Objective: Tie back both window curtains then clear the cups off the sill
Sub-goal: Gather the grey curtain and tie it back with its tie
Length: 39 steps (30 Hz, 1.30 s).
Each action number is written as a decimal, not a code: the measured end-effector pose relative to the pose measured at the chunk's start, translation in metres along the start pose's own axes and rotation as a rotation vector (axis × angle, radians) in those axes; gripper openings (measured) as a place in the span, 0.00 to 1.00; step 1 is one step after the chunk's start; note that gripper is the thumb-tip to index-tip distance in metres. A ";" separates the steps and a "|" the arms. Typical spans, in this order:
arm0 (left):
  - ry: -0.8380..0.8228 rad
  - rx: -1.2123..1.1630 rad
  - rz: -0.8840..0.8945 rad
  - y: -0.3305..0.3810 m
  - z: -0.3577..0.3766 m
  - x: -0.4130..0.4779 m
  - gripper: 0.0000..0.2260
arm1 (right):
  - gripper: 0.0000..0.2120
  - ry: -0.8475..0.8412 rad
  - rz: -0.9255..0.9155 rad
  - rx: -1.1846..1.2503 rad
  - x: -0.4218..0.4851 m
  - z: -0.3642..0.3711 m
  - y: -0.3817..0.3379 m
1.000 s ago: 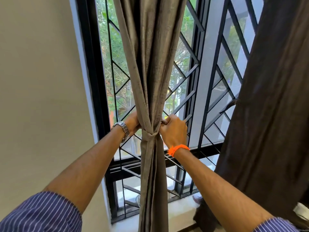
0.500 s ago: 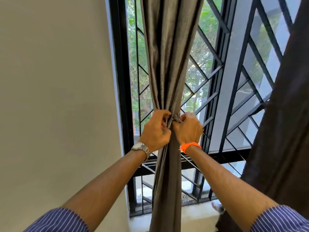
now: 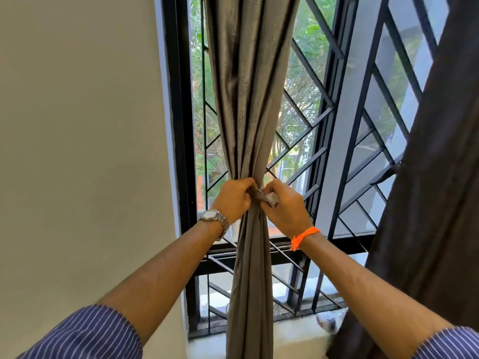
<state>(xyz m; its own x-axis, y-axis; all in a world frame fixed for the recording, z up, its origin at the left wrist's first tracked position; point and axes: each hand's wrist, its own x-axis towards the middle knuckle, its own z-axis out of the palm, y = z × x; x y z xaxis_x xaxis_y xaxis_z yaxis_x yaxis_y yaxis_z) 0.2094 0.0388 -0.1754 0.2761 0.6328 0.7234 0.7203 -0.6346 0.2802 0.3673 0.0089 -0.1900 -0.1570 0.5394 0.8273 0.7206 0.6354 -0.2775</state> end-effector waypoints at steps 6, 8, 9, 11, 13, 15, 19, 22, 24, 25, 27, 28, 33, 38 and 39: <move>-0.052 0.042 -0.015 0.002 0.003 0.005 0.11 | 0.05 -0.252 -0.098 -0.043 -0.001 -0.034 0.006; -0.050 0.046 -0.020 0.002 0.004 0.006 0.11 | 0.04 -0.244 -0.122 -0.021 0.007 -0.042 0.005; -0.041 0.049 -0.011 0.002 0.005 0.006 0.11 | 0.04 -0.226 -0.110 0.018 0.013 -0.044 0.002; -0.031 0.023 0.028 0.006 0.007 0.005 0.11 | 0.04 -0.198 -0.038 0.092 0.027 -0.047 -0.008; -0.051 -0.067 0.067 0.012 0.010 0.001 0.11 | 0.05 -0.181 0.069 0.137 0.043 -0.047 -0.018; -0.057 -0.156 0.071 0.012 0.012 -0.002 0.10 | 0.06 -0.183 0.171 0.137 0.057 -0.046 -0.025; 0.015 -0.211 0.002 0.000 0.001 -0.009 0.08 | 0.08 -0.223 0.255 0.084 0.072 -0.045 -0.027; 0.045 -0.329 -0.129 -0.001 -0.014 -0.014 0.06 | 0.09 -0.221 0.291 0.111 0.075 -0.039 -0.032; 0.039 -0.401 -0.252 0.001 -0.024 -0.015 0.10 | 0.09 -0.231 0.304 0.152 0.076 -0.036 -0.041; 0.030 -0.422 -0.289 0.001 -0.028 -0.014 0.14 | 0.10 -0.241 0.317 0.183 0.077 -0.035 -0.046; 0.001 -0.453 -0.300 0.001 -0.035 -0.012 0.18 | 0.11 -0.288 0.385 0.302 0.078 -0.032 -0.054; -0.012 -0.459 -0.277 0.005 -0.040 -0.013 0.20 | 0.12 -0.318 0.415 0.372 0.078 -0.030 -0.055; 0.051 -0.472 -0.254 0.014 -0.047 -0.020 0.20 | 0.22 -0.325 0.441 0.429 0.066 -0.025 -0.058; 0.087 -0.456 -0.234 0.021 -0.044 -0.022 0.15 | 0.20 -0.291 0.446 0.387 0.053 -0.024 -0.057; 0.074 -0.433 -0.210 0.020 -0.044 -0.022 0.13 | 0.15 -0.319 0.470 0.493 0.052 -0.026 -0.056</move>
<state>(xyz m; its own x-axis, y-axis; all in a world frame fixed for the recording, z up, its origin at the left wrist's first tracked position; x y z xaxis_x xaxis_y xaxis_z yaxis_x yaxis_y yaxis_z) 0.1895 -0.0070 -0.1580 0.0961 0.7436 0.6617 0.4201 -0.6329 0.6503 0.3365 -0.0125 -0.1185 -0.1494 0.9013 0.4066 0.3854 0.4318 -0.8155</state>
